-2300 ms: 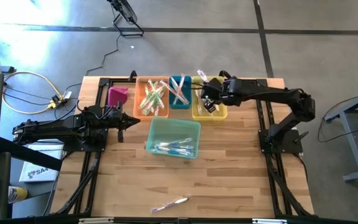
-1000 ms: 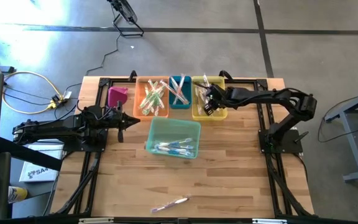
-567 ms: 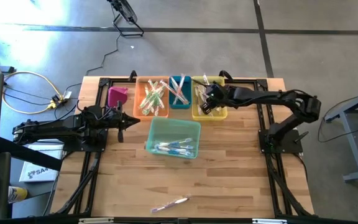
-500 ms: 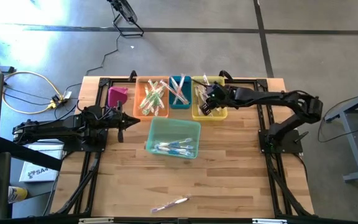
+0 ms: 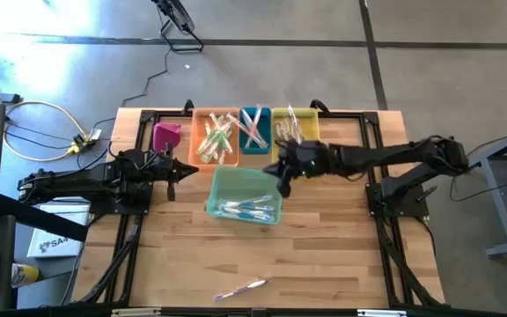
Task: Pick & Place Toothbrushes
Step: Put the purple toothbrush into the yellow bin
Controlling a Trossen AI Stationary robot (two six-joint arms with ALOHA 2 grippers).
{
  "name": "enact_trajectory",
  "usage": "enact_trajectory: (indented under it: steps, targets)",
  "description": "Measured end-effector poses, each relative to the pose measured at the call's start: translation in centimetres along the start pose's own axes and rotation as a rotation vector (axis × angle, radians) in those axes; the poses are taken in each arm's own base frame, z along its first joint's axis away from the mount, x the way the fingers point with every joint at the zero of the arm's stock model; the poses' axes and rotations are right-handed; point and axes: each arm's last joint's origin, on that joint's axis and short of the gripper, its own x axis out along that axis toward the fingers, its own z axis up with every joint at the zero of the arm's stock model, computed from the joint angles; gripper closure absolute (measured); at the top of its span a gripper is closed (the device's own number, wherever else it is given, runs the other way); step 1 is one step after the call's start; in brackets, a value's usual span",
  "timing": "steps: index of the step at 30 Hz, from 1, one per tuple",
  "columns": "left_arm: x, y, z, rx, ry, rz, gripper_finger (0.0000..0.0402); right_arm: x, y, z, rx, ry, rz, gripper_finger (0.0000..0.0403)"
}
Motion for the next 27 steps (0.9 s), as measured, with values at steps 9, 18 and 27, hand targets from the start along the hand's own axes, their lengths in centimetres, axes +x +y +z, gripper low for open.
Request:
enact_trajectory:
  steps: [9, 18, 27]
  targets:
    - [0.0, 0.0, 0.0, 0.000, 0.000, 0.000, 0.0402, -1.2, 7.0, -0.4, -0.089, -0.205, 0.157, 0.0401]
    - [0.0, 0.0, 0.0, -0.001, 0.001, 0.001, 0.0402, -2.3, 10.0, -1.9, -0.107, -0.234, 0.126, 0.0401]
    - [0.0, 0.0, 0.0, -0.001, 0.001, 0.000, 0.0402, -2.9, 12.2, -0.2, -0.120, -0.310, 0.161, 0.0401]
